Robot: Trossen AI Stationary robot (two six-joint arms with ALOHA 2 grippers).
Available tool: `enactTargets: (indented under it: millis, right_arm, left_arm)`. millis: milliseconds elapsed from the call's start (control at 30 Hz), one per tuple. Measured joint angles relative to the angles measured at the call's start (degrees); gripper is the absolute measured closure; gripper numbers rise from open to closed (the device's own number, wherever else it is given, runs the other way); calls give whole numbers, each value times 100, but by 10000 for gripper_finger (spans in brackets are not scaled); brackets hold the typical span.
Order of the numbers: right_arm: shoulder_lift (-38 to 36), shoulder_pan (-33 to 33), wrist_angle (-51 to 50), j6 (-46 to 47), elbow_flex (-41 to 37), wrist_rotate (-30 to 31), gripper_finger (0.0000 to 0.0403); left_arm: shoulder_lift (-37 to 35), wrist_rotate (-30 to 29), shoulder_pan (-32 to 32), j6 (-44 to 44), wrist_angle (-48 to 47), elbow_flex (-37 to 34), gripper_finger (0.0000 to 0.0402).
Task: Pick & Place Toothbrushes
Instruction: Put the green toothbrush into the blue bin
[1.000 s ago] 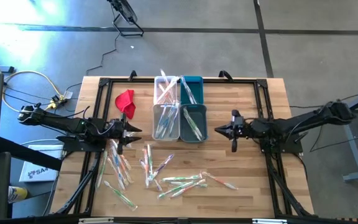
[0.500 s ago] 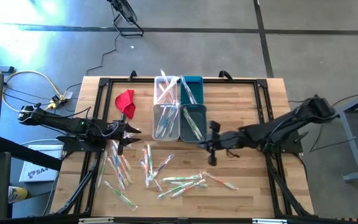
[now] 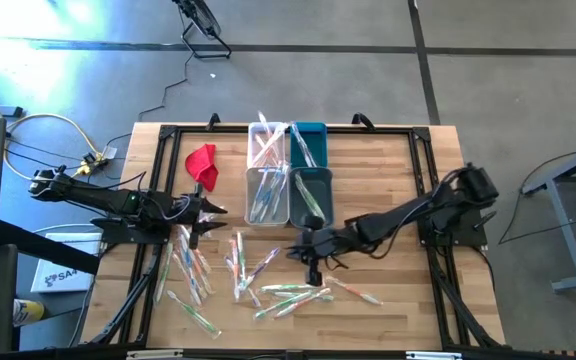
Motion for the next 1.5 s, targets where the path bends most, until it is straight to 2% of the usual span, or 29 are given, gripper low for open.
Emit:
enactTargets:
  millis: [167,333,600,700,900,1000,1500]
  right_arm:
    - [429,29,-255,403,209,-123,399]
    - [658,177,-235,371,222,-642,399]
    - [849,424,-71,250,221,-608,398]
    - [948,496,161,213,236,-579,379]
    - [1244,584,246,364,220,-475,296]
    - [1437,588,375,359,222,-452,268]
    - [1763,588,317,377,222,-228,256]
  left_arm:
    - [-2,-15,0,249,19,0,242]
    - [-2,-15,0,219,13,2,242]
    - [-1,-17,0,-94,-1,2,242]
    - [-1,-17,0,-240,-26,2,242]
    - [-2,-20,0,-290,-25,2,242]
    - [-2,-22,2,-357,-28,2,242]
    - [-1,-26,2,-357,-25,2,242]
